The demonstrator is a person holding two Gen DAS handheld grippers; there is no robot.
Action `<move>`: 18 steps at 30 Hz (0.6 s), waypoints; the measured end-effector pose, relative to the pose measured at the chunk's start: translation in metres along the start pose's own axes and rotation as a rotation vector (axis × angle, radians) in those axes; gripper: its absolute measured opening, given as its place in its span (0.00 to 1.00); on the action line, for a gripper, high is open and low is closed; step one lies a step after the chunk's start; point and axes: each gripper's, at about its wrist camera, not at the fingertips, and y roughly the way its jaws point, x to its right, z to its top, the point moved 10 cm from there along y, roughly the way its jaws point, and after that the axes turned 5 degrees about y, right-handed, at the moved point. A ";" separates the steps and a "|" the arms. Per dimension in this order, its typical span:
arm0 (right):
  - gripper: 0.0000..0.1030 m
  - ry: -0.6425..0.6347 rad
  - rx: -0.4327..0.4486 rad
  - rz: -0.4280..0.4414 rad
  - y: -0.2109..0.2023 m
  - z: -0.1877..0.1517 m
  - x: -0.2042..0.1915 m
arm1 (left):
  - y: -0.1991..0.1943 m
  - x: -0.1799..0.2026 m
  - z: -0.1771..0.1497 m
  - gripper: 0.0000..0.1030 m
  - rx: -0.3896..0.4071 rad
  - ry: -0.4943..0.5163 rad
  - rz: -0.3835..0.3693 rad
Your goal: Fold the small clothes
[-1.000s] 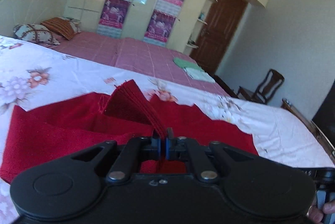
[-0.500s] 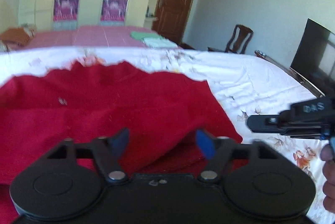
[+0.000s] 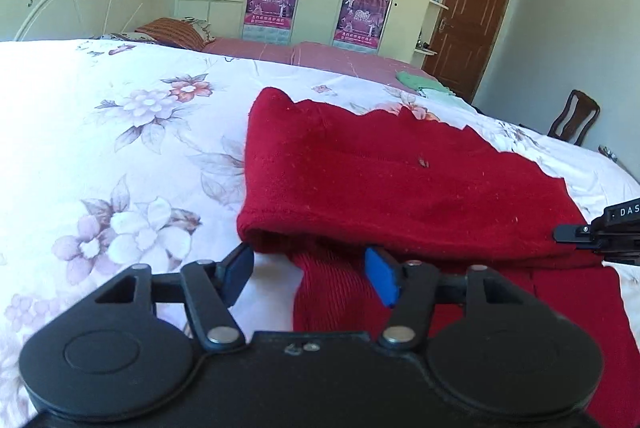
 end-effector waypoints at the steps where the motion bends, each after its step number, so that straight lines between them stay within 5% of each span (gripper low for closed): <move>1: 0.06 -0.014 -0.005 0.002 0.004 0.001 -0.004 | 0.006 -0.002 0.002 0.55 -0.003 0.003 0.009; 9: 0.06 -0.186 0.260 0.074 -0.062 0.049 -0.071 | 0.013 -0.014 0.004 0.48 -0.012 -0.012 0.024; 18: 0.06 -0.130 0.200 -0.035 -0.050 0.041 -0.023 | 0.008 -0.021 0.002 0.45 -0.016 0.002 0.001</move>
